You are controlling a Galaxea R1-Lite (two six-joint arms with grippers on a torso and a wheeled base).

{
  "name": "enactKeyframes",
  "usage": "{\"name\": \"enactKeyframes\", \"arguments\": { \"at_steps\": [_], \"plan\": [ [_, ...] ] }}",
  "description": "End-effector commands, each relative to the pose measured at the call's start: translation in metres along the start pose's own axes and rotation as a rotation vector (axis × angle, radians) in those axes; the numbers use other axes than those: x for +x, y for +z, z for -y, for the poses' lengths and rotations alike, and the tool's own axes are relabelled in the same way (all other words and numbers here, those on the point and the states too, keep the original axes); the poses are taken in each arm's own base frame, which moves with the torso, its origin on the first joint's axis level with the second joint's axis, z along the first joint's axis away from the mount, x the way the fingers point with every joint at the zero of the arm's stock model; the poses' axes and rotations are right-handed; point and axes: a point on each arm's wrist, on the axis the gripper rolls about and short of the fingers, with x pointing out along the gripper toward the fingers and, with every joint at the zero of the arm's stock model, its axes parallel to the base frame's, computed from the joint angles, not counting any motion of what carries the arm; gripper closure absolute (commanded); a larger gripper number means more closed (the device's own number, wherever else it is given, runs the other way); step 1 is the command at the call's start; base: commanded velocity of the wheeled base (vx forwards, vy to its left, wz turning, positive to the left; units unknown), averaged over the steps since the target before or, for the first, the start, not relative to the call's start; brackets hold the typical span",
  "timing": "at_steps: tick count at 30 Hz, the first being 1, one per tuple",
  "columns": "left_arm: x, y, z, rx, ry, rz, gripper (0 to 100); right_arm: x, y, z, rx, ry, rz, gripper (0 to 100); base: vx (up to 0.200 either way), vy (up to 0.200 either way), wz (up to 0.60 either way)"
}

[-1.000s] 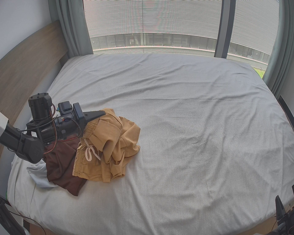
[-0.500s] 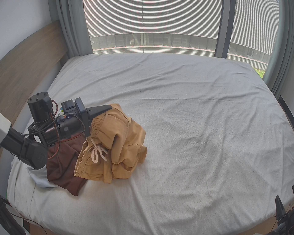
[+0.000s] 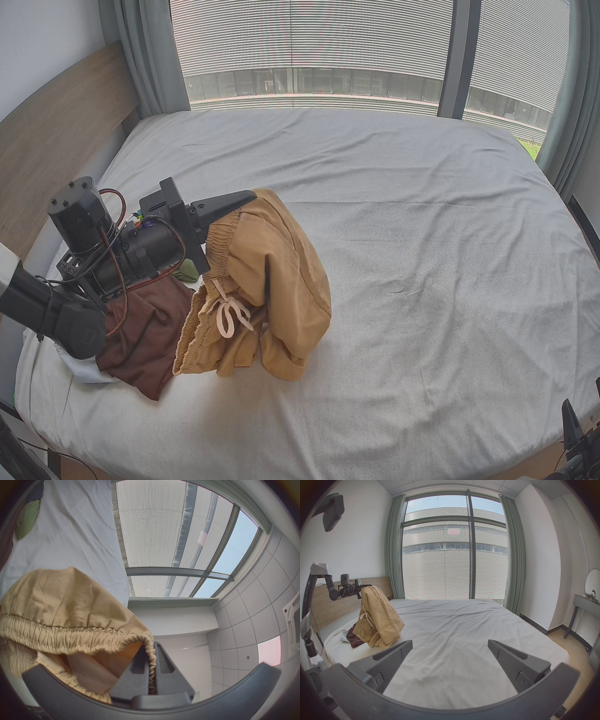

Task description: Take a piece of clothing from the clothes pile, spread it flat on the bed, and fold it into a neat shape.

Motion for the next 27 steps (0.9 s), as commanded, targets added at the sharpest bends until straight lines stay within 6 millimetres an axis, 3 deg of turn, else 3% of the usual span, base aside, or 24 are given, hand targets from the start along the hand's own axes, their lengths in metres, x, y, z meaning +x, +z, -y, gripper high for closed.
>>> {"name": "enactKeyframes", "arguments": {
  "at_steps": [1, 27],
  "plan": [
    [0.004, -0.011, 0.013, 0.008, -0.034, -0.032, 100, 0.001, -0.005, 0.000, 0.000, 0.000, -0.010, 0, 0.000, 0.000, 0.00],
    [0.068, -0.067, 0.043, -0.023, -0.139, -0.099, 100, 0.001, -0.005, 0.000, 0.000, 0.000, -0.010, 0, 0.000, 0.000, 0.00]
  ]
}}
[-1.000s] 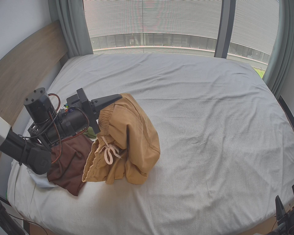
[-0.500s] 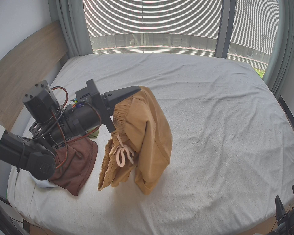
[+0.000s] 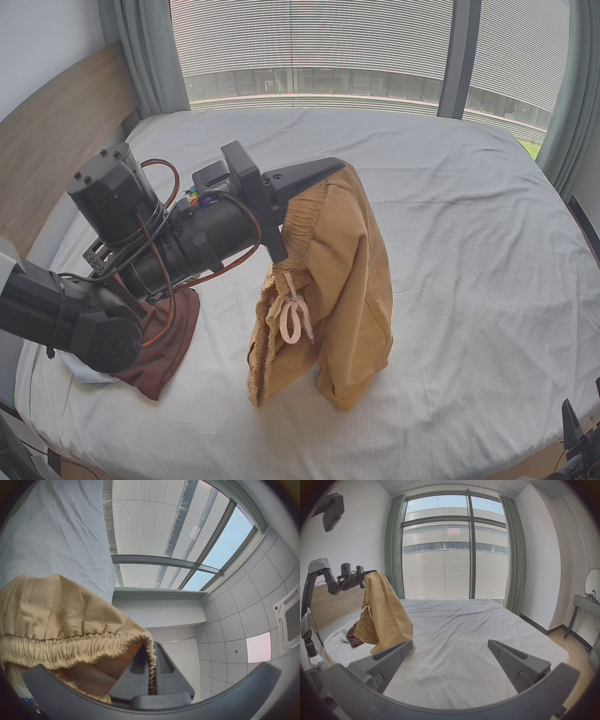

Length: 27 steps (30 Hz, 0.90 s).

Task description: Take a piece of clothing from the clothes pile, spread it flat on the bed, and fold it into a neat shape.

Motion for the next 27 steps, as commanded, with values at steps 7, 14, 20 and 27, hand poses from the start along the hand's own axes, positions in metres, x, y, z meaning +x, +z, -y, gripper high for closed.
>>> {"name": "enactKeyframes", "arguments": {
  "at_steps": [7, 14, 20, 27],
  "plan": [
    [0.029, -0.017, 0.000, -0.018, -0.020, -0.029, 100, 0.001, -0.005, 0.000, 0.000, 0.000, -0.010, 0, 0.000, 0.000, 0.00],
    [0.035, -0.024, 0.003, -0.021, -0.035, -0.052, 100, 0.001, -0.005, 0.000, 0.000, 0.000, -0.010, 0, 0.000, 0.000, 0.00],
    [0.044, -0.023, 0.008, -0.008, -0.068, -0.058, 100, 0.001, -0.005, 0.000, 0.000, 0.000, -0.010, 0, 0.000, 0.000, 0.00],
    [0.065, -0.027, 0.009, -0.005, -0.105, -0.087, 100, 0.001, -0.005, 0.000, -0.002, 0.000, -0.010, 0, 0.000, 0.000, 0.00]
  ]
}}
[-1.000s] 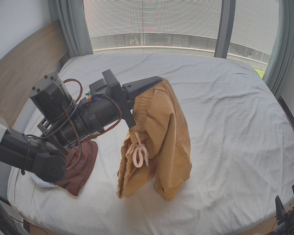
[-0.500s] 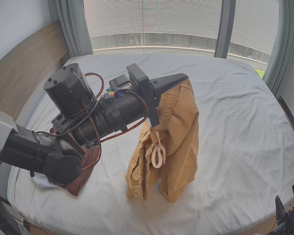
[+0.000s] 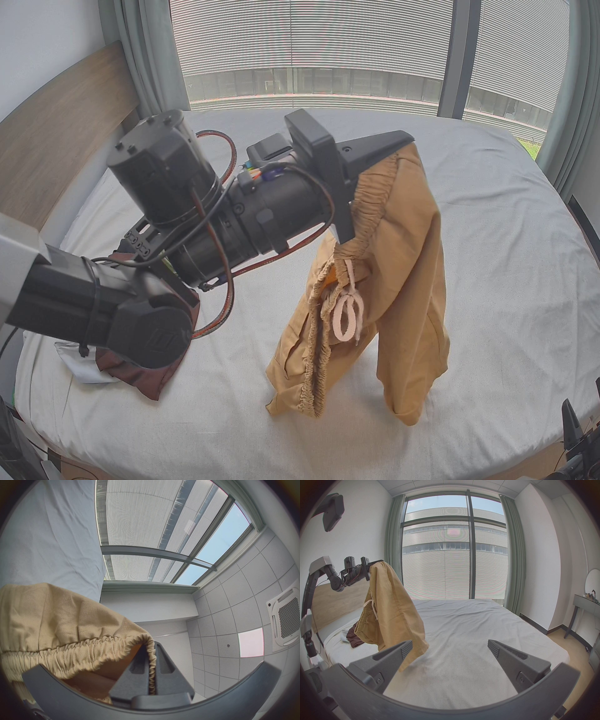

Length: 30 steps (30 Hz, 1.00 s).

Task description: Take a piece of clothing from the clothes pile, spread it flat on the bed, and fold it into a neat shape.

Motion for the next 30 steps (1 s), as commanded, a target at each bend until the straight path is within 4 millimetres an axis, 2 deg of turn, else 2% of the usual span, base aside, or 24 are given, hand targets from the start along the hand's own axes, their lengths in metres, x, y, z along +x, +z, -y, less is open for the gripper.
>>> {"name": "enactKeyframes", "arguments": {
  "at_steps": [1, 7, 14, 19, 23, 26, 27, 29, 30],
  "plan": [
    [0.016, -0.004, -0.005, -0.007, -0.015, -0.026, 100, 0.001, -0.005, 0.000, 0.000, 0.000, -0.010, 0, 0.000, 0.000, 0.00],
    [0.037, -0.007, 0.000, -0.009, -0.048, -0.046, 100, 0.001, -0.005, 0.000, 0.000, 0.000, -0.010, 0, 0.000, 0.000, 0.00],
    [0.052, -0.008, 0.000, -0.010, -0.071, -0.043, 100, 0.001, -0.005, 0.000, 0.000, 0.000, -0.010, 0, 0.000, 0.000, 0.00],
    [0.059, -0.014, -0.001, -0.016, -0.083, -0.059, 100, 0.001, -0.005, 0.000, 0.000, 0.000, -0.010, 0, 0.000, 0.000, 0.00],
    [0.064, -0.017, -0.012, -0.049, -0.069, -0.056, 100, 0.001, -0.005, 0.000, 0.000, 0.000, -0.010, 0, 0.000, 0.000, 0.00],
    [0.061, -0.012, -0.017, -0.048, -0.054, -0.026, 100, 0.001, -0.005, 0.000, 0.000, 0.000, -0.010, 0, 0.000, 0.000, 0.00],
    [0.053, 0.003, -0.024, -0.038, -0.030, 0.019, 100, 0.001, -0.005, 0.000, 0.000, 0.000, -0.010, 0, 0.000, 0.000, 0.00],
    [0.049, 0.009, -0.025, -0.031, -0.023, 0.034, 100, 0.001, -0.005, 0.000, 0.000, 0.000, -0.010, 0, 0.000, 0.000, 0.00],
    [0.038, 0.024, -0.029, -0.018, 0.002, 0.071, 100, 0.001, -0.005, 0.000, 0.000, 0.000, -0.010, 0, 0.000, 0.000, 0.00]
  ]
}}
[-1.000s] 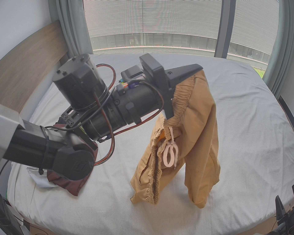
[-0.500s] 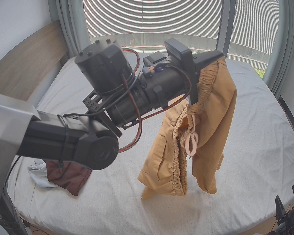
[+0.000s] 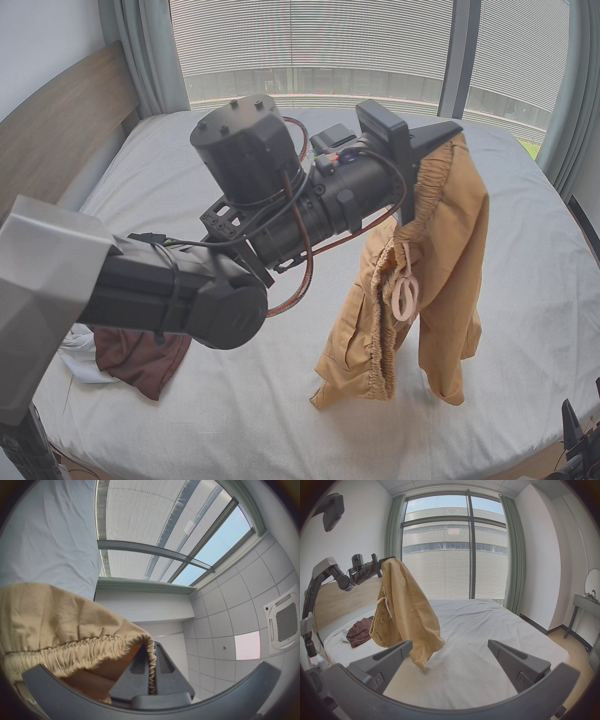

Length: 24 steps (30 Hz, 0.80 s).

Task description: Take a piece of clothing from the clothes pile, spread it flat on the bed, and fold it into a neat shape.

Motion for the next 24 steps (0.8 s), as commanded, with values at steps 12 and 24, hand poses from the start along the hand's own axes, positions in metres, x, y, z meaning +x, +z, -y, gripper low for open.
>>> {"name": "enactKeyframes", "arguments": {
  "at_steps": [12, 24],
  "plan": [
    [-0.075, 0.060, -0.032, 0.166, 0.149, 0.189, 100, 0.001, -0.005, 0.000, 0.000, 0.000, -0.010, 0, 0.000, 0.000, 0.00],
    [-0.122, 0.074, -0.021, 0.288, 0.220, 0.257, 100, 0.001, -0.005, 0.000, 0.000, 0.000, -0.010, 0, 0.000, 0.000, 0.00]
  ]
}}
